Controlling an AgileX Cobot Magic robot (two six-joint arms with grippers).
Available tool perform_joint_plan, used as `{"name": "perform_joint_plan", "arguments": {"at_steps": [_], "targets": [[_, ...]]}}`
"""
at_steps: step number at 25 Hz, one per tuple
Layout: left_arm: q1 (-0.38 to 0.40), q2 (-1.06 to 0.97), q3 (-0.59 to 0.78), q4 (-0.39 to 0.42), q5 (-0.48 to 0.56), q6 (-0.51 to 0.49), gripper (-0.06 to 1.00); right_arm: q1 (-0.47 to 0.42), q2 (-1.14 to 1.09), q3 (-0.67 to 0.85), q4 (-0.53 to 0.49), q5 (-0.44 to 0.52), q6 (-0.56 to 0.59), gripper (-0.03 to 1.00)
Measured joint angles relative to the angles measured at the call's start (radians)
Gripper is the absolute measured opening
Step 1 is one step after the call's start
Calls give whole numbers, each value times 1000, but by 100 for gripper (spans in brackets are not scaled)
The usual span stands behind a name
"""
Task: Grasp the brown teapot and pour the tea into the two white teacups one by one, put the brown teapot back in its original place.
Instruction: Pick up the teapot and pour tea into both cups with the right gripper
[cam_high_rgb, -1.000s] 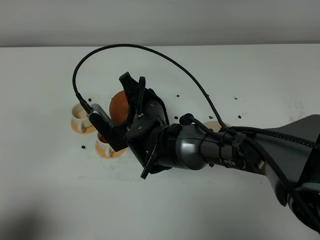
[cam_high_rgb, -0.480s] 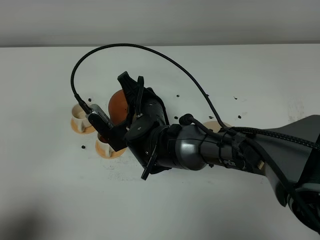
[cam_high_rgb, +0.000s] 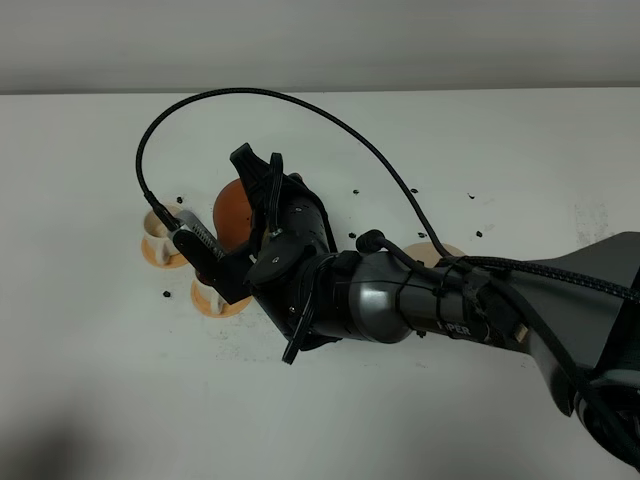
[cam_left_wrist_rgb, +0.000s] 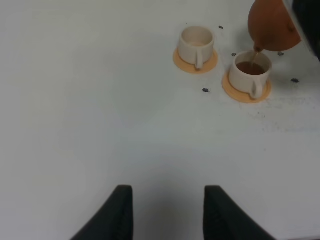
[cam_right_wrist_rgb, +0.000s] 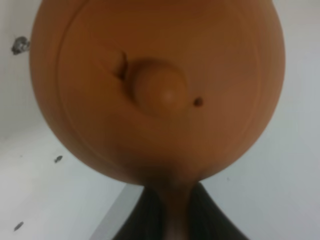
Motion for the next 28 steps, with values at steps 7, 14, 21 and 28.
{"name": "perform_joint_plan", "arguments": {"at_steps": [7,14,21,28], "targets": [[0,0,0,0,0,0,36,1,0,0,-15,1,0,12],[0,0,0,0,0,0,36,2,0,0,-38,1,0,12],[0,0,0,0,0,0,36,5,0,0,-41,1,0,12],[0,0,0,0,0,0,36,15,0,0,-41,16,0,12]]}}
